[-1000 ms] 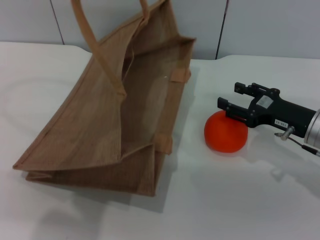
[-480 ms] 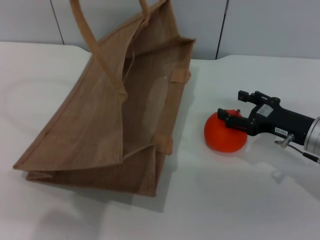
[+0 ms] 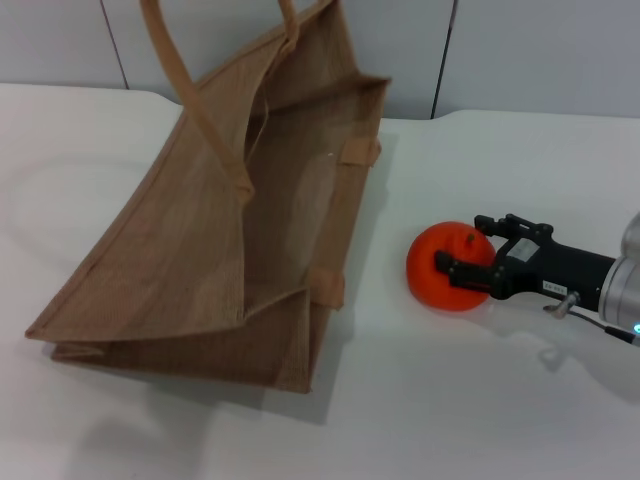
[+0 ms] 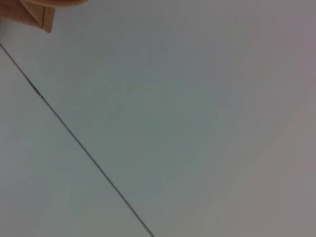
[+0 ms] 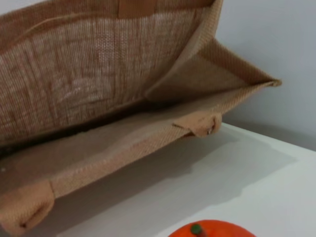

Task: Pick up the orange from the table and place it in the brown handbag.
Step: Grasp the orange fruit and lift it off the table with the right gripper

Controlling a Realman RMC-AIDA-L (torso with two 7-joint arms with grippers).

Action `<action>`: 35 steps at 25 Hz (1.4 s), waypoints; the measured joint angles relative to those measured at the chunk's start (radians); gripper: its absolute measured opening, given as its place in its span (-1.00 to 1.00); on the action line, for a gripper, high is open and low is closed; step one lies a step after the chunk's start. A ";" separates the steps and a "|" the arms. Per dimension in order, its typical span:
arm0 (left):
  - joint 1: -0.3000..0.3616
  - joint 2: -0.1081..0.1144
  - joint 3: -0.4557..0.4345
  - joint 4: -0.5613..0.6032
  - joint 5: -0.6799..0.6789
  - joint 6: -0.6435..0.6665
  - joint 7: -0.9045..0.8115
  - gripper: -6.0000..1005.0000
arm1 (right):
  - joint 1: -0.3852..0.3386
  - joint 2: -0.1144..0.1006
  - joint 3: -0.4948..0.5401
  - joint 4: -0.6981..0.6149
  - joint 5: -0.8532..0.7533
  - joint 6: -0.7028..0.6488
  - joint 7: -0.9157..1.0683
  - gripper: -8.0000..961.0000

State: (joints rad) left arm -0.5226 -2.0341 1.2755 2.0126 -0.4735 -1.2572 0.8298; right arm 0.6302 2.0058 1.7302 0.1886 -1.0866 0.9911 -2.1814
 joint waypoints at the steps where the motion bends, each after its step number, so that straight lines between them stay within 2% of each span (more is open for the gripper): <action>1: 0.000 0.000 -0.001 0.000 0.000 0.000 0.000 -0.75 | 0.000 0.000 0.000 0.000 0.000 0.000 0.000 0.84; 11: -0.003 0.000 -0.002 0.000 0.000 0.001 0.000 -0.75 | 0.005 0.005 0.000 -0.001 -0.021 -0.029 0.020 0.84; 20: -0.001 0.002 -0.005 0.002 0.022 0.001 0.000 -0.75 | 0.016 -0.004 0.000 0.010 -0.128 -0.047 0.116 0.81; 26: -0.001 0.002 -0.006 0.003 0.024 -0.001 0.000 -0.75 | 0.027 -0.021 0.000 0.035 -0.180 -0.040 0.224 0.79; 35: 0.002 0.002 -0.008 0.005 0.025 0.001 0.000 -0.75 | 0.042 -0.025 0.005 0.039 -0.220 -0.051 0.270 0.58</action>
State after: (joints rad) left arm -0.5206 -2.0324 1.2674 2.0173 -0.4486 -1.2567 0.8298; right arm 0.6723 1.9807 1.7356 0.2275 -1.3061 0.9399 -1.9113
